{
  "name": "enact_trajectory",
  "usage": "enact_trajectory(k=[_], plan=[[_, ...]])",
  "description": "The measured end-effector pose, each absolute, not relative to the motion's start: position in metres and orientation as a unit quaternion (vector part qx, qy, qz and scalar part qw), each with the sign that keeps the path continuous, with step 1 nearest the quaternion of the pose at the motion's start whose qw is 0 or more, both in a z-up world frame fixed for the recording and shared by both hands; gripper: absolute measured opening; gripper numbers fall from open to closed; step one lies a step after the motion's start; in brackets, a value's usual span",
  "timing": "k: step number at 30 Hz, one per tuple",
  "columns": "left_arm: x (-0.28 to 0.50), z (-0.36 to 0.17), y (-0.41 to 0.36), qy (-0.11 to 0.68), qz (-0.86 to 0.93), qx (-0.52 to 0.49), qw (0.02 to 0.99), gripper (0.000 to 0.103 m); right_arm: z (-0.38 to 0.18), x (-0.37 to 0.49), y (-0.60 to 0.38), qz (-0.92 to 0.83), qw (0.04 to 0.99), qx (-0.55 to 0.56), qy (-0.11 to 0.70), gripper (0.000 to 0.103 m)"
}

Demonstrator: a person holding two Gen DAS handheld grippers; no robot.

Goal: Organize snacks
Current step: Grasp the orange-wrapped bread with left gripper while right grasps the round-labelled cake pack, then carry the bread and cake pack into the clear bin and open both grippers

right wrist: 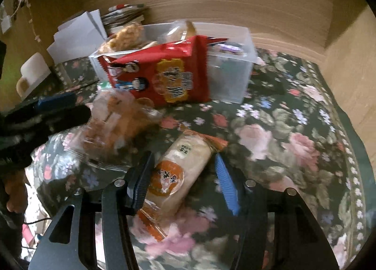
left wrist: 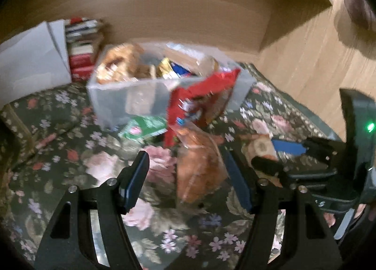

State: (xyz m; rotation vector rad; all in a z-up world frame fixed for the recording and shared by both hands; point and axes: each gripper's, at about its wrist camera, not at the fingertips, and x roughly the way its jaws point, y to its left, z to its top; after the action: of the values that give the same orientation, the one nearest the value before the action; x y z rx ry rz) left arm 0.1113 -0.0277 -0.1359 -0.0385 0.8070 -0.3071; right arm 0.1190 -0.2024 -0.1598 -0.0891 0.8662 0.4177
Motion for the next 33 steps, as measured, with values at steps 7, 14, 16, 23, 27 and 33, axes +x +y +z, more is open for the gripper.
enact_trajectory(k=[7, 14, 16, 23, 27, 33], plan=[[0.121, -0.158, -0.046, 0.407, -0.152, -0.006, 0.9, 0.057, -0.163, 0.118, -0.203, 0.209, 0.883, -0.025, 0.419, 0.047], [0.115, -0.157, -0.05, 0.393, -0.154, -0.002, 0.906, 0.049, -0.167, 0.117, -0.2, 0.217, 0.877, -0.009, 0.428, 0.045], [0.11, -0.151, -0.048, 0.386, -0.151, -0.003, 0.91, 0.049, -0.167, 0.116, -0.2, 0.22, 0.877, -0.006, 0.426, 0.039], [0.095, -0.12, -0.037, 0.34, -0.148, -0.016, 0.929, 0.049, -0.156, 0.114, -0.205, 0.206, 0.892, -0.007, 0.402, 0.031], [0.093, -0.1, -0.032, 0.316, -0.145, -0.019, 0.938, 0.049, -0.139, 0.114, -0.212, 0.201, 0.902, -0.003, 0.381, 0.031], [0.101, -0.07, -0.02, 0.283, -0.145, -0.032, 0.947, 0.049, -0.103, 0.12, -0.222, 0.196, 0.921, 0.003, 0.337, 0.031]])
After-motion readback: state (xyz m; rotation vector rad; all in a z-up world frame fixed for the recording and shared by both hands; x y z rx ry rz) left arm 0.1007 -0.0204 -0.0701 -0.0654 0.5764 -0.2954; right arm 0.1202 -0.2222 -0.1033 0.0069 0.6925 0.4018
